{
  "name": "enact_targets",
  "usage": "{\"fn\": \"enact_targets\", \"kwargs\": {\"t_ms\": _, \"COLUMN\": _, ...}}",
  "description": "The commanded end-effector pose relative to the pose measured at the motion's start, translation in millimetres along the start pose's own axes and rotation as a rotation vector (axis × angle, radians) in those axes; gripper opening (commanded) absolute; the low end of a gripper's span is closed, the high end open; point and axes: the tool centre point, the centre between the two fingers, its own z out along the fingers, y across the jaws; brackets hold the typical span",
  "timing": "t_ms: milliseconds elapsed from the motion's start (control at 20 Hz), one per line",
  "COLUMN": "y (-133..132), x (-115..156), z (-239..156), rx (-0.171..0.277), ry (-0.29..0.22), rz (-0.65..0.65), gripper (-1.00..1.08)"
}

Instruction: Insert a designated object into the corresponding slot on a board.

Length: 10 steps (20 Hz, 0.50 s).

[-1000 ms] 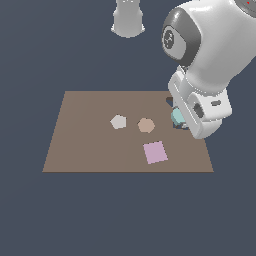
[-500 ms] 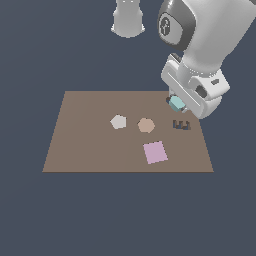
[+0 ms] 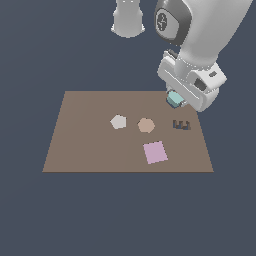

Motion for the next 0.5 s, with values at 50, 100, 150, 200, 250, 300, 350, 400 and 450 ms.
{"fn": "enact_targets", "kwargs": {"t_ms": 50, "y": -0.1, "x": -0.1, "z": 0.4, "rx": 0.000, "ry": 0.000, "rz": 0.000, "gripper": -1.00}}
{"fn": "enact_targets", "kwargs": {"t_ms": 100, "y": -0.1, "x": -0.1, "z": 1.6, "rx": 0.000, "ry": 0.000, "rz": -0.001, "gripper": -1.00}}
{"fn": "enact_targets", "kwargs": {"t_ms": 150, "y": -0.3, "x": -0.1, "z": 3.6, "rx": 0.000, "ry": 0.000, "rz": -0.002, "gripper": -1.00}}
{"fn": "enact_targets", "kwargs": {"t_ms": 200, "y": -0.4, "x": -0.1, "z": 6.2, "rx": 0.000, "ry": -0.001, "rz": -0.003, "gripper": -1.00}}
{"fn": "enact_targets", "kwargs": {"t_ms": 250, "y": -0.6, "x": -0.1, "z": 8.2, "rx": 0.000, "ry": -0.001, "rz": -0.004, "gripper": -1.00}}
{"fn": "enact_targets", "kwargs": {"t_ms": 300, "y": -0.7, "x": -0.1, "z": 9.4, "rx": 0.000, "ry": -0.001, "rz": -0.005, "gripper": -1.00}}
{"fn": "enact_targets", "kwargs": {"t_ms": 350, "y": -0.8, "x": -0.2, "z": 9.8, "rx": 0.000, "ry": -0.001, "rz": -0.005, "gripper": -1.00}}
{"fn": "enact_targets", "kwargs": {"t_ms": 400, "y": -0.8, "x": -0.2, "z": 9.8, "rx": 0.000, "ry": -0.001, "rz": -0.005, "gripper": 1.00}}
{"fn": "enact_targets", "kwargs": {"t_ms": 450, "y": -0.8, "x": -0.2, "z": 9.8, "rx": 0.000, "ry": -0.001, "rz": -0.005, "gripper": 1.00}}
